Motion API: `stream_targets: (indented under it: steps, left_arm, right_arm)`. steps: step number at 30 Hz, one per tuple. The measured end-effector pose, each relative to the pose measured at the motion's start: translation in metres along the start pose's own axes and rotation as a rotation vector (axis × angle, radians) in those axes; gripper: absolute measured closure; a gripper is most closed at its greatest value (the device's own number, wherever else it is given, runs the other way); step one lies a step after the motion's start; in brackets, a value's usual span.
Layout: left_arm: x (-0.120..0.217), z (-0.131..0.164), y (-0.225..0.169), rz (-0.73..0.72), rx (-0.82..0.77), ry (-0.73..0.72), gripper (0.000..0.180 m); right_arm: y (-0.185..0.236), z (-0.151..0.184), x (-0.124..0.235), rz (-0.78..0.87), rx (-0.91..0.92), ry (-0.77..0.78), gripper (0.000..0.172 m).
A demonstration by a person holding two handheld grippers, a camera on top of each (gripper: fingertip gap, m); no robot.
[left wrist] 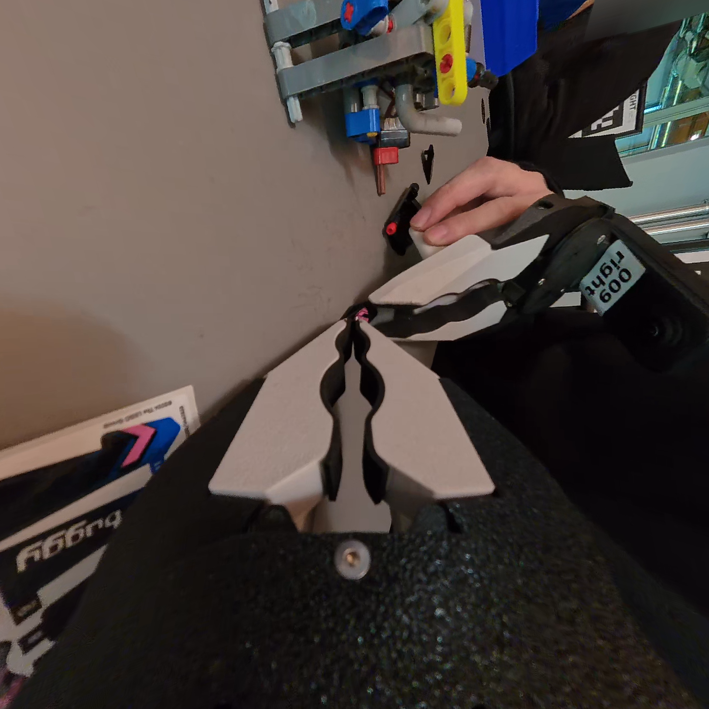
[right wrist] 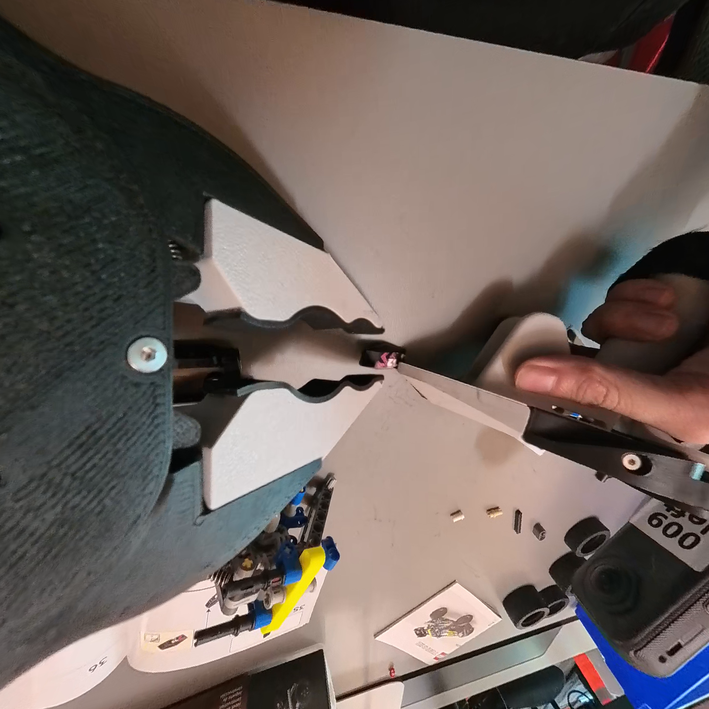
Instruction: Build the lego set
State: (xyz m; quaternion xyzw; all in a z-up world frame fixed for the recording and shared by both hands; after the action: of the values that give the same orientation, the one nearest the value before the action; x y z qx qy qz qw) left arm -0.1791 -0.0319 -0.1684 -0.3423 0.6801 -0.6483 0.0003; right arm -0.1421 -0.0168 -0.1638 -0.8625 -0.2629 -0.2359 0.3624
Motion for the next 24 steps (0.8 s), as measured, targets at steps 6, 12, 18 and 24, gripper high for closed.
stream_targets:
  steps: [6, 12, 18, 24]
  left_arm:
    - [-0.0011, -0.0008, -0.0007, -0.006, -0.009, -0.003, 0.180]
    - [-0.0012, -0.0007, -0.0010, -0.013, -0.017, -0.008, 0.180]
    - [-0.0011, -0.0006, -0.0013, -0.016, -0.024, -0.011, 0.180]
    - [-0.0015, -0.0007, -0.0020, -0.032, -0.047, -0.017, 0.180]
  right_arm:
    - [-0.0016, -0.0044, 0.0039, -0.004, 0.003, -0.014, 0.156]
    - [0.0023, -0.0040, -0.0008, -0.031, 0.014, -0.007, 0.162]
    - [0.0010, -0.0008, -0.0029, -0.015, 0.056, 0.035, 0.162]
    - [0.0011, 0.0001, -0.0028, -0.005, 0.074, 0.065, 0.163]
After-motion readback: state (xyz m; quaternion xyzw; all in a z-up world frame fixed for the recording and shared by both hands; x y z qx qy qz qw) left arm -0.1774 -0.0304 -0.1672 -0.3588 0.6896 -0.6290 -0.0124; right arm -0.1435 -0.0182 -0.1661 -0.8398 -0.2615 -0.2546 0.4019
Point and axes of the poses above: each gripper's, where its closed fingertips meet, x back along the fingers, z out of its underside, y = z × x across the jaws, the point moved 2 cm from there along x, back along the fingers, and after that the axes turned 7 degrees about x, right-handed, at the moved point
